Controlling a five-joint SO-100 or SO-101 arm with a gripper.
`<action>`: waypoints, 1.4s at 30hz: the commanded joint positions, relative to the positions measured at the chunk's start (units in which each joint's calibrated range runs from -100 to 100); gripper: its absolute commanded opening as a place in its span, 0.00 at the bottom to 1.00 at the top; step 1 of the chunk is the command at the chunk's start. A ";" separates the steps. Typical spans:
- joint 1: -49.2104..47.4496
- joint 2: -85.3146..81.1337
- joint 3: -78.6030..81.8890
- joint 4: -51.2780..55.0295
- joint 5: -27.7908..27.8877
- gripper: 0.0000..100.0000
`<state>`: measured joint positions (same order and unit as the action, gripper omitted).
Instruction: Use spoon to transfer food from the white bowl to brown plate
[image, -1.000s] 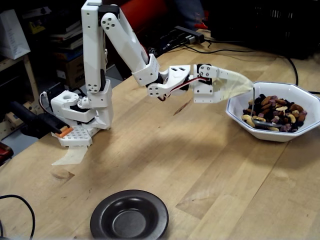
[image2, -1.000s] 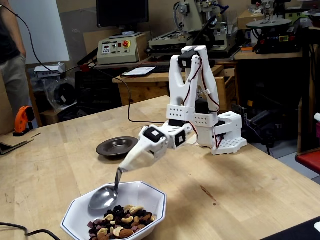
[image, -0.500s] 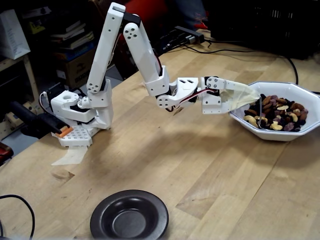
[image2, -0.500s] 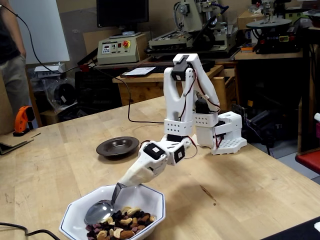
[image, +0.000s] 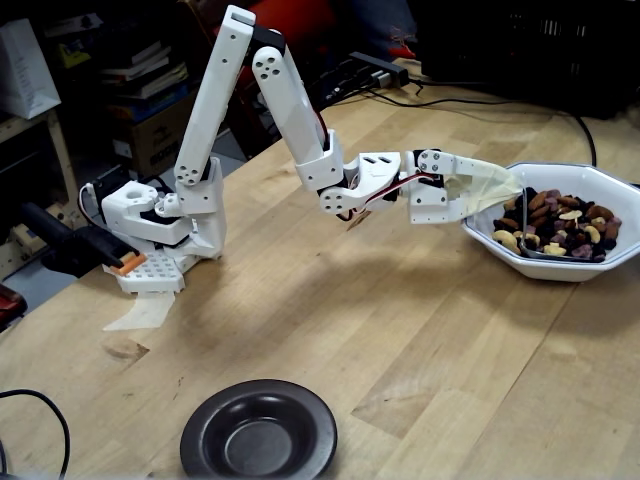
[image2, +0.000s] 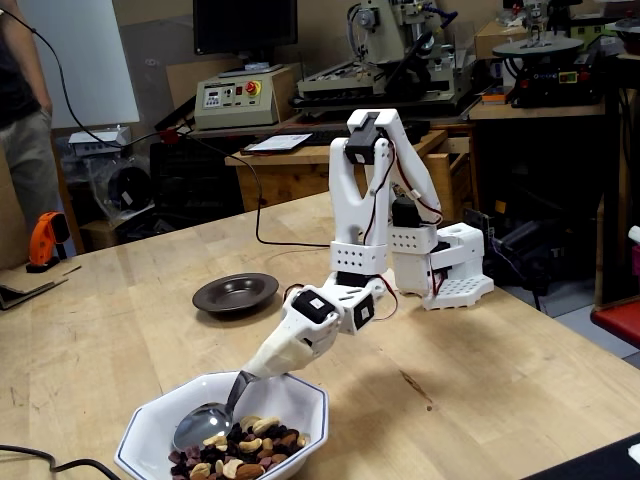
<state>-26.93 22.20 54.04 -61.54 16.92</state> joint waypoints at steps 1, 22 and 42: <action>-0.99 -0.85 -0.50 -0.20 -0.44 0.04; -1.44 -1.02 -0.50 -0.12 -3.08 0.04; -8.55 -1.02 -1.12 -0.20 -7.37 0.04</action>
<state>-34.38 22.28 54.04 -61.62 12.38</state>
